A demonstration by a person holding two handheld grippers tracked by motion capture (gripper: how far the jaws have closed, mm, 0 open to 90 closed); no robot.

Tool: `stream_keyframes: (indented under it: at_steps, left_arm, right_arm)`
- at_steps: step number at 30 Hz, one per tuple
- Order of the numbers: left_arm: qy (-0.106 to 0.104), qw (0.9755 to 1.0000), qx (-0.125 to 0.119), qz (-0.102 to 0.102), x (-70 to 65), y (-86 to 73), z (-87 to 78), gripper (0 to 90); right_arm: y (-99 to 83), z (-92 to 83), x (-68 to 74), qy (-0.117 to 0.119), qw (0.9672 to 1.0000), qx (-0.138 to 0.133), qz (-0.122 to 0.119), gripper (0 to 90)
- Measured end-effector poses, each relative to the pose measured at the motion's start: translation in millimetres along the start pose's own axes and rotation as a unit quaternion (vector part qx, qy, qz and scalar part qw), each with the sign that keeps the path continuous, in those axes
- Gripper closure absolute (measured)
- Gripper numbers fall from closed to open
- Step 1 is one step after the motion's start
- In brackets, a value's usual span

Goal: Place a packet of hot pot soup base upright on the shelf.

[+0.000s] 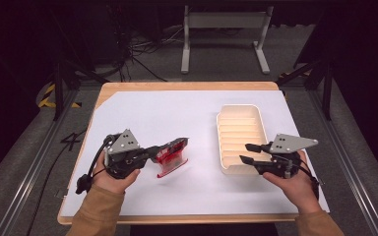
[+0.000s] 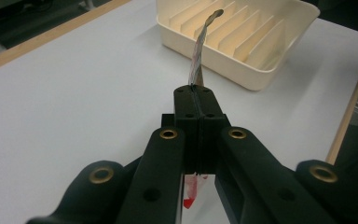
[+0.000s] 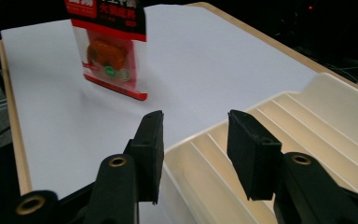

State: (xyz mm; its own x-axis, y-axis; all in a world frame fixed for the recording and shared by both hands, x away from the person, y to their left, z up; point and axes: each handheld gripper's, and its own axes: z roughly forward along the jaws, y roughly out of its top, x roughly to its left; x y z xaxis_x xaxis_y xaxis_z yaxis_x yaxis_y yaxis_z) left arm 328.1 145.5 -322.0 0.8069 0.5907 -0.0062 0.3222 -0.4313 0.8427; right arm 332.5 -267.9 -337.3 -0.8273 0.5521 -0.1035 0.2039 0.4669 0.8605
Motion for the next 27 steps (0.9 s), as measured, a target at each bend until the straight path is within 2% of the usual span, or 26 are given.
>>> stream_keyframes:
  at_steps: [8,17,21,26,27]
  left_arm:
    - [-0.010,0.9999,-0.008,0.011,-6.5,4.8,-4.3,90.0]
    - [-0.022,0.9994,-0.014,0.023,-14.4,9.6,-8.4,90.0]
    - [-0.025,0.9991,-0.018,0.027,-17.8,11.3,-10.6,90.0]
    - [-0.037,0.9985,-0.030,0.028,-19.6,12.1,-12.2,90.0]
    - [-0.040,0.9982,-0.032,0.031,-20.7,12.7,-12.5,90.0]
  right_arm:
    - [29.2,26.0,12.6,0.030,0.9993,0.011,-0.022,48.6]
    - [54.6,46.6,20.4,0.060,0.9969,0.017,-0.048,48.6]
    - [67.1,58.3,25.3,0.082,0.9943,0.026,-0.062,50.8]
    - [73.5,68.5,29.8,0.080,0.9921,0.048,-0.084,52.0]
    - [77.3,73.4,33.7,0.082,0.9904,0.053,-0.098,53.9]
